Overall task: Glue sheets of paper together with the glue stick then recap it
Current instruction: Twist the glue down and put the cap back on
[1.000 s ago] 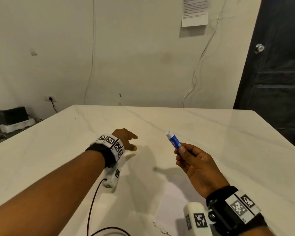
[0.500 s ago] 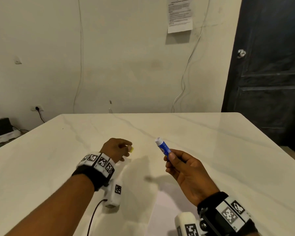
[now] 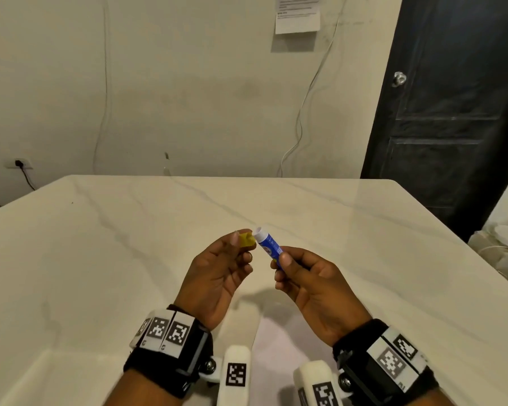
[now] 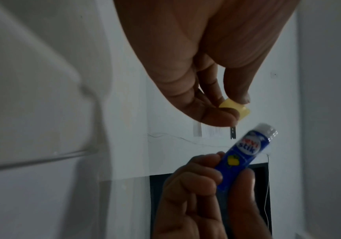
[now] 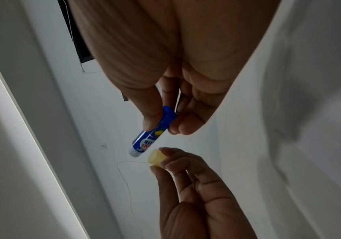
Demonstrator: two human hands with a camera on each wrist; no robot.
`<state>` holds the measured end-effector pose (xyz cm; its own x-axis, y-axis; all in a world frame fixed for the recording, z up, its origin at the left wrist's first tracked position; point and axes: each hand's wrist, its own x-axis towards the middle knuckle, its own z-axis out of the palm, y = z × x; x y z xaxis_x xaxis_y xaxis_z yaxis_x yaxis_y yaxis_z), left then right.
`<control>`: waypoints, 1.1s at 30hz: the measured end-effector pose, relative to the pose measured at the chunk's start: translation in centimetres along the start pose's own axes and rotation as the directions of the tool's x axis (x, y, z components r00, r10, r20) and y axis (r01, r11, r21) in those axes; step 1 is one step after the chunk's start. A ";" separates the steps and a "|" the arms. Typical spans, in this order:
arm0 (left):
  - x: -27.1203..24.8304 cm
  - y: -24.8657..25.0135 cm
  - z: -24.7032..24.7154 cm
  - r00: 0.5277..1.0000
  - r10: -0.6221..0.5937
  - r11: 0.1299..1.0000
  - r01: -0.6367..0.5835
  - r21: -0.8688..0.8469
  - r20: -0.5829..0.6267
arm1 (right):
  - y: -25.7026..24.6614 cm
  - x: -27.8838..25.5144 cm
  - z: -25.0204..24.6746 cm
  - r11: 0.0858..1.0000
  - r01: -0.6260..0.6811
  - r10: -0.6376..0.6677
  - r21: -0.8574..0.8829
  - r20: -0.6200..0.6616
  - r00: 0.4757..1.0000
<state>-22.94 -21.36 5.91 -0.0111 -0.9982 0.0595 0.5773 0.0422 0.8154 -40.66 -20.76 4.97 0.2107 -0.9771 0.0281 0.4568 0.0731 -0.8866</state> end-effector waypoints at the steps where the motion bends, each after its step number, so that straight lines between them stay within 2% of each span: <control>1: -0.1 0.0 0.1 1.000 0.006 1.000 -0.006 0.019 0.010 | 0.0 0.0 0.0 1.000 -0.002 0.002 -0.018 -0.001 1.000; 9: -0.3 0.5 -0.1 0.994 0.111 0.990 -0.112 0.082 0.011 | 0.0 0.3 -0.4 0.995 0.003 -0.007 -0.103 -0.035 0.999; 16: -0.6 0.1 -0.2 0.993 0.118 0.969 -0.113 0.220 -0.009 | 0.0 0.1 -0.5 0.968 0.042 -0.059 -0.248 -0.061 0.996; 25: -0.6 -0.9 -0.1 0.992 0.111 0.967 -0.095 0.235 -0.058 | 0.3 0.1 -0.5 0.969 0.006 -0.032 -0.246 -0.099 0.995; 33: -0.8 -1.2 0.0 0.985 0.155 0.953 -0.131 0.273 -0.071 | 0.3 -0.1 -0.4 0.981 -0.021 -0.001 -0.193 -0.113 0.994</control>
<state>-23.59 -20.65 4.91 0.1371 -0.9800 0.1443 0.3290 0.1824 0.9265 -40.90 -20.77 4.51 0.1111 -0.9935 -0.0232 0.2769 0.0533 -0.9594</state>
